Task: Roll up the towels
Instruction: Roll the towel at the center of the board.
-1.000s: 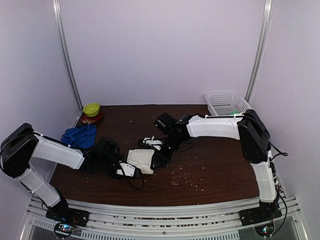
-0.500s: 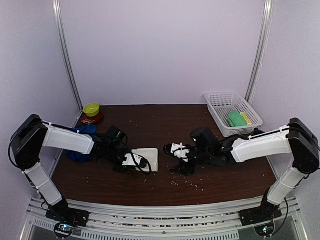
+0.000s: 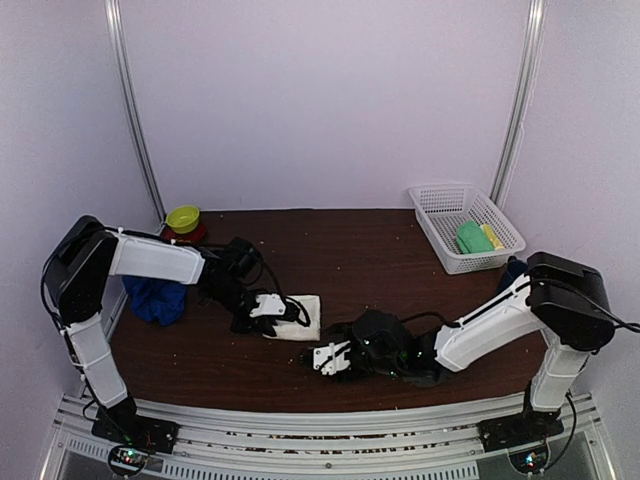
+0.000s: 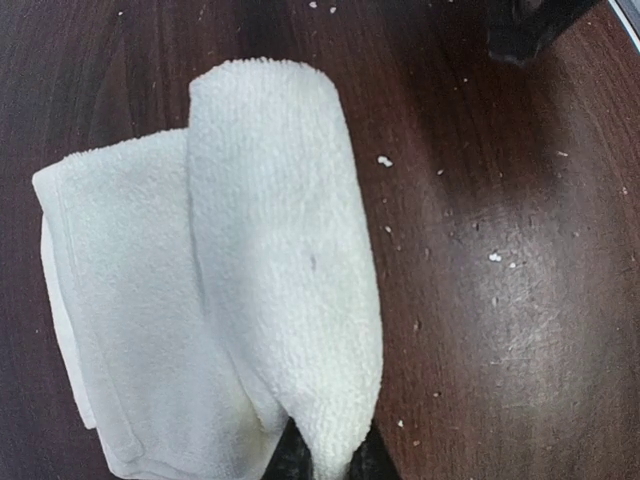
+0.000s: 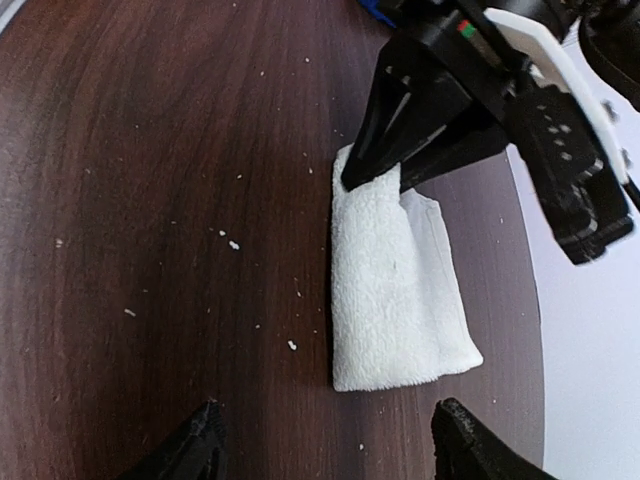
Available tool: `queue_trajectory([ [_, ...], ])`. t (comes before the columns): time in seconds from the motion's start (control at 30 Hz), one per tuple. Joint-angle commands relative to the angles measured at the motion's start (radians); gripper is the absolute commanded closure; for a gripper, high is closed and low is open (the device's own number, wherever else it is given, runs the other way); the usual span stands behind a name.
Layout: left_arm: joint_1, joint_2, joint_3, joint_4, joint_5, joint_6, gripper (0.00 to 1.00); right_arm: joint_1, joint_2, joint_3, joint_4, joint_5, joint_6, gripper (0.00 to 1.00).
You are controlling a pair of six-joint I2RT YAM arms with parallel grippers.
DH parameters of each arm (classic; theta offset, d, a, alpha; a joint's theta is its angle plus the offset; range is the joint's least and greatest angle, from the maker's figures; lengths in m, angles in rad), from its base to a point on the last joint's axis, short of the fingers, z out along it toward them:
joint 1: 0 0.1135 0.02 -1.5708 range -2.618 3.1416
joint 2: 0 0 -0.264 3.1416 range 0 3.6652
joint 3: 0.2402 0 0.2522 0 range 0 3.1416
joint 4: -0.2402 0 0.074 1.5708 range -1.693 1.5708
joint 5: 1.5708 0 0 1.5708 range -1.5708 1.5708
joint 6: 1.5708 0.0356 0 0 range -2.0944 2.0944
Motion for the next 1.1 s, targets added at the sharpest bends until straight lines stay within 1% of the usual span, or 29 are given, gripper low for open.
queue_trajectory([
  [0.0,0.002,0.098,-0.020,-0.161,-0.018,0.000,1.00,0.027,0.088,0.089,0.045,0.159,-0.097,0.29],
  [0.07,0.004,0.110,-0.009,-0.175,-0.011,0.004,1.00,0.030,0.135,0.131,0.037,0.197,-0.103,0.29],
  [0.33,0.008,0.126,-0.005,-0.194,-0.009,0.021,1.00,0.025,0.256,0.250,-0.020,0.247,-0.120,0.30],
  [0.5,0.009,0.127,-0.012,-0.194,-0.015,0.028,1.00,-0.008,0.299,0.326,-0.127,0.220,-0.090,0.34],
  [0.77,0.009,0.127,-0.018,-0.194,-0.025,0.035,1.00,-0.048,0.303,0.378,-0.257,0.150,-0.059,0.39],
  [0.83,0.010,0.127,-0.018,-0.194,-0.026,0.037,1.00,-0.054,0.305,0.388,-0.282,0.132,-0.053,0.44],
  [0.87,0.010,0.127,-0.018,-0.194,-0.024,0.037,1.00,-0.056,0.305,0.392,-0.295,0.125,-0.052,0.49],
  [0.9,0.010,0.127,-0.018,-0.194,-0.024,0.037,1.00,-0.056,0.305,0.395,-0.305,0.119,-0.052,0.52],
  [1.07,0.014,0.129,-0.016,-0.194,-0.023,0.039,1.00,-0.057,0.305,0.402,-0.332,0.085,-0.046,0.60],
])
